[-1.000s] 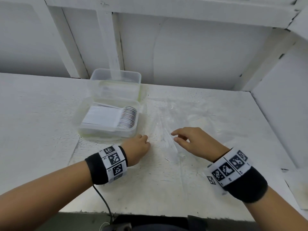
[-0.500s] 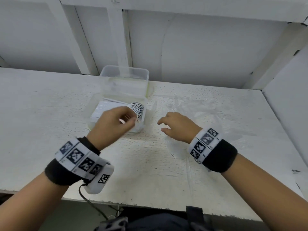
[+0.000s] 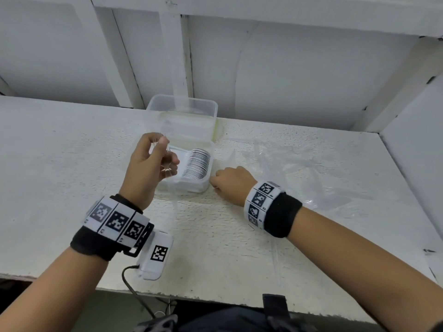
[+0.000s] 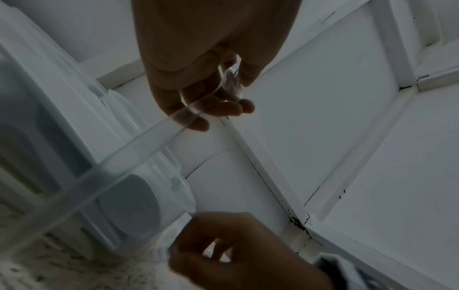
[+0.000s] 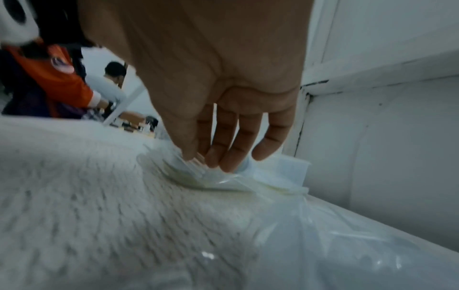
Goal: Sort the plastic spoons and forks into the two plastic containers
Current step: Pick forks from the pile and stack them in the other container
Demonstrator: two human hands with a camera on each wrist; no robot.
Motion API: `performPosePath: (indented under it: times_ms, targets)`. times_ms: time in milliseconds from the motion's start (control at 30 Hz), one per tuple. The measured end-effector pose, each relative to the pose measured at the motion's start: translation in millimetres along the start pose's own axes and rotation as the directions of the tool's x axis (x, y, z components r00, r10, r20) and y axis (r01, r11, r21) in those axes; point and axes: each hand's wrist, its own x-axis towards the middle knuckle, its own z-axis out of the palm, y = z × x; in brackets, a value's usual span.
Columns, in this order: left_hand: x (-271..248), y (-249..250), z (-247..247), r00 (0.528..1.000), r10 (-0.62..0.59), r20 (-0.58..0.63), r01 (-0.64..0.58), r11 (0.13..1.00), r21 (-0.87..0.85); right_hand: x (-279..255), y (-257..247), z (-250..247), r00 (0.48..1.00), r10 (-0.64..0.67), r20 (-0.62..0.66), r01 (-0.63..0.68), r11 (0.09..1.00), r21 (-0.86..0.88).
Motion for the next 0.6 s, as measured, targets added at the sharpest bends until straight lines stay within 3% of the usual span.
performPosePath:
  times_ms: [100,133,200,233,267,300,333,367,433,500,533,600]
  targets:
    - [0,-3,6,0.992,0.081,0.094,-0.090,0.992,0.093,-25,5,-8,0.954,-0.033,-0.298,0.096,0.975,0.200]
    - [0,-4,9,0.987,0.092,0.134,-0.112,0.982,0.150,-35,8,-11,0.911,0.009,-0.411,0.131,0.941,0.312]
    - [1,-8,16,0.977,0.092,0.194,-0.145,0.950,0.278,-56,15,-18,0.796,0.241,-0.555,0.176,0.784,0.595]
    - [2,-10,20,0.971,0.092,0.220,-0.160,0.935,0.316,-67,20,-24,0.764,0.391,-0.514,0.179,0.636,0.751]
    - [1,-11,24,0.963,0.092,0.253,-0.178,0.924,0.339,-78,23,-31,0.752,0.515,-0.412,0.193,0.425,0.884]
    - [2,-13,29,0.951,0.086,0.296,-0.194,0.913,0.358,-89,27,-38,0.753,0.591,-0.291,0.224,0.186,0.957]
    - [1,-14,34,0.935,0.062,0.350,-0.205,0.898,0.390,-99,32,-42,0.747,0.632,-0.204,0.260,0.005,0.966]
    - [2,-16,40,0.910,0.020,0.414,-0.227,0.859,0.458,-107,37,-45,0.730,0.665,-0.159,0.286,-0.087,0.954]
    - [3,-21,55,0.833,-0.083,0.546,-0.360,0.668,0.651,-118,42,-44,0.664,0.738,-0.117,0.297,-0.117,0.948]
    - [3,-28,74,0.758,-0.167,0.630,-0.510,0.450,0.733,-123,46,-35,0.580,0.807,-0.110,0.239,-0.039,0.970]
    - [4,-33,82,0.732,-0.191,0.654,-0.555,0.390,0.735,-125,46,-30,0.557,0.824,-0.103,0.194,-0.008,0.981]
    - [6,-45,97,0.695,-0.228,0.682,-0.603,0.331,0.726,-125,46,-19,0.570,0.819,-0.062,0.109,0.000,0.994]
